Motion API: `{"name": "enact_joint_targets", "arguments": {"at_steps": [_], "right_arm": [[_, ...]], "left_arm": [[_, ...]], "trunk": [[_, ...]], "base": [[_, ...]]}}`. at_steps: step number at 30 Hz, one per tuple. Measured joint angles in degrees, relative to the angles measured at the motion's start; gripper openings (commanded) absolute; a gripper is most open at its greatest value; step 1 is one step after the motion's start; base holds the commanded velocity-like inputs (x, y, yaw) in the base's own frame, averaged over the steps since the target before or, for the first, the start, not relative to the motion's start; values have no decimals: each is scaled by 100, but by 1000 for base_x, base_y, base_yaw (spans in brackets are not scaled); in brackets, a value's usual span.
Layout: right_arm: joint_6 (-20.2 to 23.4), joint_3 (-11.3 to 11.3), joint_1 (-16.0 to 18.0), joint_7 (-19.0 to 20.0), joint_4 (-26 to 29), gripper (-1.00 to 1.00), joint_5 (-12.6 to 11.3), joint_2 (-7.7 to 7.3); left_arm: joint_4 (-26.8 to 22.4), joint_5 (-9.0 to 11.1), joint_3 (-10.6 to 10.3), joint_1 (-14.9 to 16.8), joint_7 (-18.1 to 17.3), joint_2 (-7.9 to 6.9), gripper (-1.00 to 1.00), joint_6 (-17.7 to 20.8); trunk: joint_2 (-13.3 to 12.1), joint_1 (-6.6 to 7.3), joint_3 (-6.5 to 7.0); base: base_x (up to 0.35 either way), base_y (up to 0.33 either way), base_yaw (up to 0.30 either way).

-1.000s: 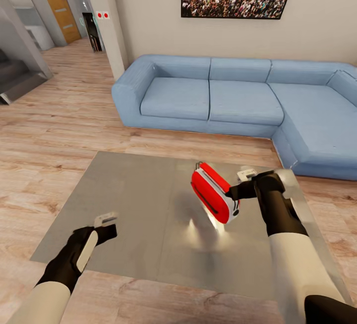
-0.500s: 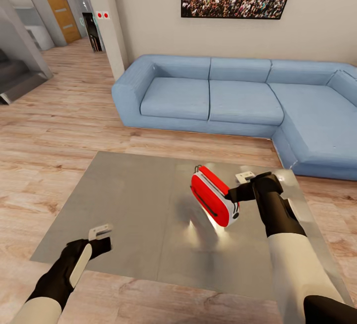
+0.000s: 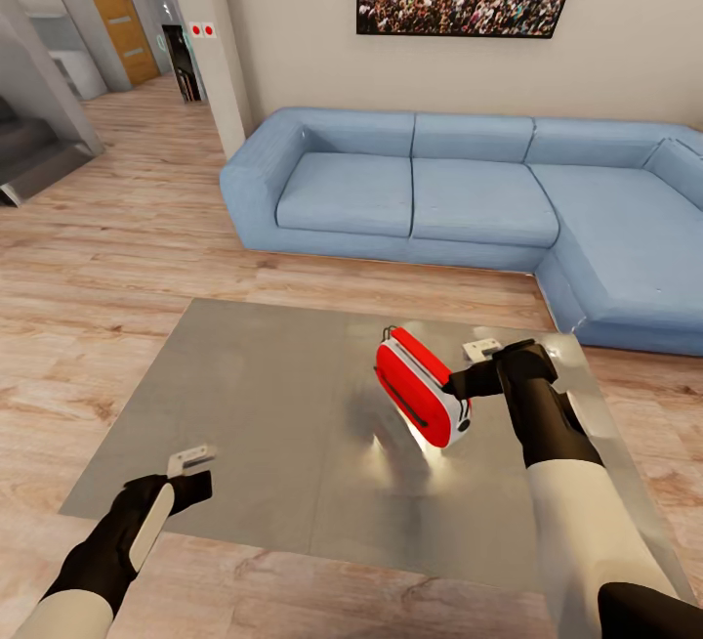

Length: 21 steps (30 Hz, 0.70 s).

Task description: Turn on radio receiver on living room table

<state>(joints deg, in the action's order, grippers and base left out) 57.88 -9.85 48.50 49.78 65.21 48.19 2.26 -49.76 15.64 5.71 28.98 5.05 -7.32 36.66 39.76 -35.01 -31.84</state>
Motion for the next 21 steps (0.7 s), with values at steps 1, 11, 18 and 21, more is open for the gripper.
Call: {"name": "enact_joint_targets", "arguments": {"at_steps": [1, 11, 18, 21], "right_arm": [[-3, 0, 0, 59, 0, -100, 2, 1], [9, 1, 1, 1021, 0, -100, 23, -6], [-17, 0, 1, 1029, -12, -100, 117, -5], [-4, 1, -2, 1008, -158, -100, 121, -6]], "left_arm": [[0, 0, 0, 1, -1, 1, -100, 0], [2, 0, 0, 1, -29, 29, -100, 38], [2, 0, 0, 0, -24, 21, -100, 21], [1, 1, 0, -2, -23, 24, -100, 14]], "trunk": [[0, 0, 0], [0, 0, 0], [0, 0, 0], [0, 0, 0]], "base": [[0, 0, 0], [0, 0, 0], [0, 0, 0], [0, 0, 0]]}}
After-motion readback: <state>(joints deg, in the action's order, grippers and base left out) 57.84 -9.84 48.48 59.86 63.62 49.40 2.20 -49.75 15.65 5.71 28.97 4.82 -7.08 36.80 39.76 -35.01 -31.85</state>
